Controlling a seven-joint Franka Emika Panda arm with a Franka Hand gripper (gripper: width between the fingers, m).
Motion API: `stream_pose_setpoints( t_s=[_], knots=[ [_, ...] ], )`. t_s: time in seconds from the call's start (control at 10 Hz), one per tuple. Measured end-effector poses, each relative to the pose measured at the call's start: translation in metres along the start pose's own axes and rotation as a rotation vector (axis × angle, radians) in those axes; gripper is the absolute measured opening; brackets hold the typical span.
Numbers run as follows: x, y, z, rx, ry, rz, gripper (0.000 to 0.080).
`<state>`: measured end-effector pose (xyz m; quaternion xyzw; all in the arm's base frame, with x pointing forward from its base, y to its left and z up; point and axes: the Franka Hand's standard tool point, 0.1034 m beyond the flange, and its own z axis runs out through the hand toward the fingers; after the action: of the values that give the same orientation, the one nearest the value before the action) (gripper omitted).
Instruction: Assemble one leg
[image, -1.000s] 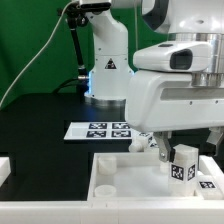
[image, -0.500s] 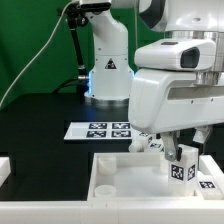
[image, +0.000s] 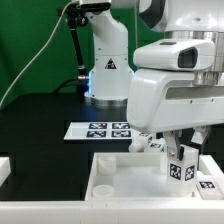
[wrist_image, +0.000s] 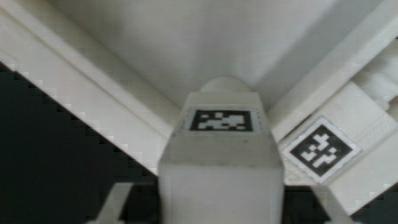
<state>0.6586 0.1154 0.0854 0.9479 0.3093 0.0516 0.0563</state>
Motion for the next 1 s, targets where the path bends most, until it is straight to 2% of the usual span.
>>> stream_pose_setpoints(
  t_s=[0.2,0.4,0.7,0.8,1.0],
  knots=[
    [-0.0015,0.0023,0.0001,0.016,0.005,0.226,0.0285],
    [-0.0022,0.0034,0.0001,0.044,0.006,0.569,0.0285],
    [0.0005,0.0008,-0.0001,0.044,-0.002,1.039,0.0285],
    [-0.0008,0.0014,0.0001,0.059,-0.013,1.186,0.0285],
    [-0.0008,-0.0007,-0.0007,0.057,-0.027,1.340,0.0285]
  ],
)
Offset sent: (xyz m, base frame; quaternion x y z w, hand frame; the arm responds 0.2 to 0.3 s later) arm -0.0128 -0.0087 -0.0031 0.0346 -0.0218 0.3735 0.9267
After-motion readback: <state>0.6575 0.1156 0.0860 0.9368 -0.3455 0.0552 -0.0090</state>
